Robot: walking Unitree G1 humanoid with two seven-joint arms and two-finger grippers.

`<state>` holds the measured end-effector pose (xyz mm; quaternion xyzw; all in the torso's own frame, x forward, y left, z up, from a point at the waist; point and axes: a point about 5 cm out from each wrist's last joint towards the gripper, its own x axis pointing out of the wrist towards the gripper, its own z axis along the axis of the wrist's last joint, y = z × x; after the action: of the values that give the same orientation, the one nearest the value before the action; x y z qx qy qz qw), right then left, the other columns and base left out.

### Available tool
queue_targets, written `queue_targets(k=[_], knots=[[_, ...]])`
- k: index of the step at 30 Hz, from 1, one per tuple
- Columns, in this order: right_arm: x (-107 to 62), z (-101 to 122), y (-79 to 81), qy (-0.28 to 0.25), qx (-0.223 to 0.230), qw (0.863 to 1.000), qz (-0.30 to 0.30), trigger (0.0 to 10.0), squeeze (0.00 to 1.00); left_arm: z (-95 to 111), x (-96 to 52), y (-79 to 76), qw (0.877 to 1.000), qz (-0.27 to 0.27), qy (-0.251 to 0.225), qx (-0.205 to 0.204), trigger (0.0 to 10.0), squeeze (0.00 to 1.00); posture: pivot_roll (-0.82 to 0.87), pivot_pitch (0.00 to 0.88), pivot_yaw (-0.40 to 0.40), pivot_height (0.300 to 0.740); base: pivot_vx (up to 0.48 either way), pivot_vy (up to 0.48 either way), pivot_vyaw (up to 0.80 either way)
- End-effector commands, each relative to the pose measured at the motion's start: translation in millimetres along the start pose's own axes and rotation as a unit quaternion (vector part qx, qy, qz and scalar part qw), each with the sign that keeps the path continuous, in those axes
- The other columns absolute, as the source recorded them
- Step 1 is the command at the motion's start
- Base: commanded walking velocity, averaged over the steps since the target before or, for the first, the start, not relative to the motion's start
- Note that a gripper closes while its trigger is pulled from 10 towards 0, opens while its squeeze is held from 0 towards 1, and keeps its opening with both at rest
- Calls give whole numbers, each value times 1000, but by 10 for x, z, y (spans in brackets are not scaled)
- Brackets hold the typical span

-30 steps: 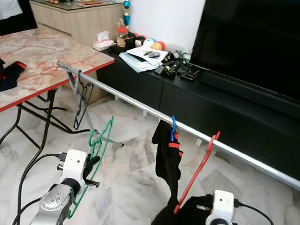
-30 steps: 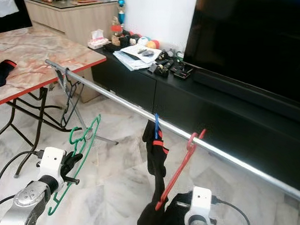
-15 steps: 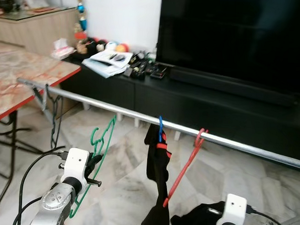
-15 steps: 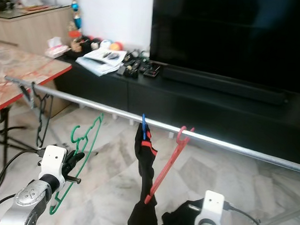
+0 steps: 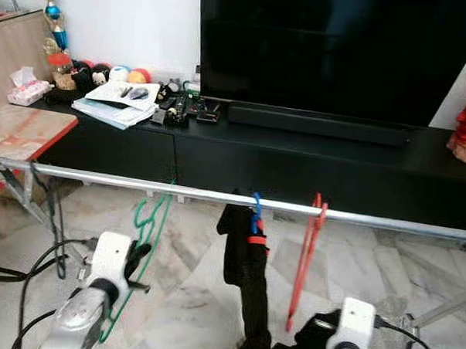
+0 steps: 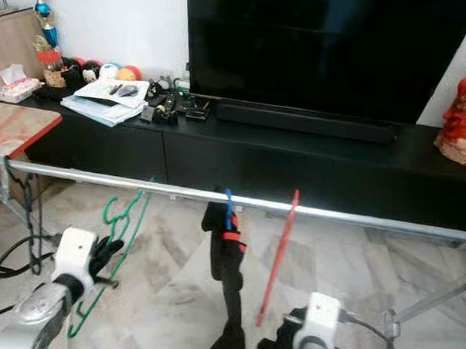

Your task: Hang hanger

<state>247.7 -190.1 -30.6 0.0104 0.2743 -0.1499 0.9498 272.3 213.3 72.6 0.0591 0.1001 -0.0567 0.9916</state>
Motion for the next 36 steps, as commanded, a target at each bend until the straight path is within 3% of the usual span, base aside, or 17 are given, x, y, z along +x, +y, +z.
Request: queue_targets(k=[1, 22, 36], knots=[[25, 88, -64, -20, 1, 1000, -8, 10000, 0, 25, 13, -27, 1000, -5, -2, 0, 10000, 0, 97, 0, 26, 740, 0, 0, 0], [37, 120, -126, -28, 8, 999, -24, 10000, 0, -72, -77, -67, 1000, -11, 15, -6, 10000, 0, 95, 0, 27, 740, 0, 0, 0], [42, 116, -134, -27, 5, 999, -24, 10000, 0, -77, -76, -83, 1000, -11, 14, -10, 10000, 0, 93, 0, 24, 740, -251, 0, 0]])
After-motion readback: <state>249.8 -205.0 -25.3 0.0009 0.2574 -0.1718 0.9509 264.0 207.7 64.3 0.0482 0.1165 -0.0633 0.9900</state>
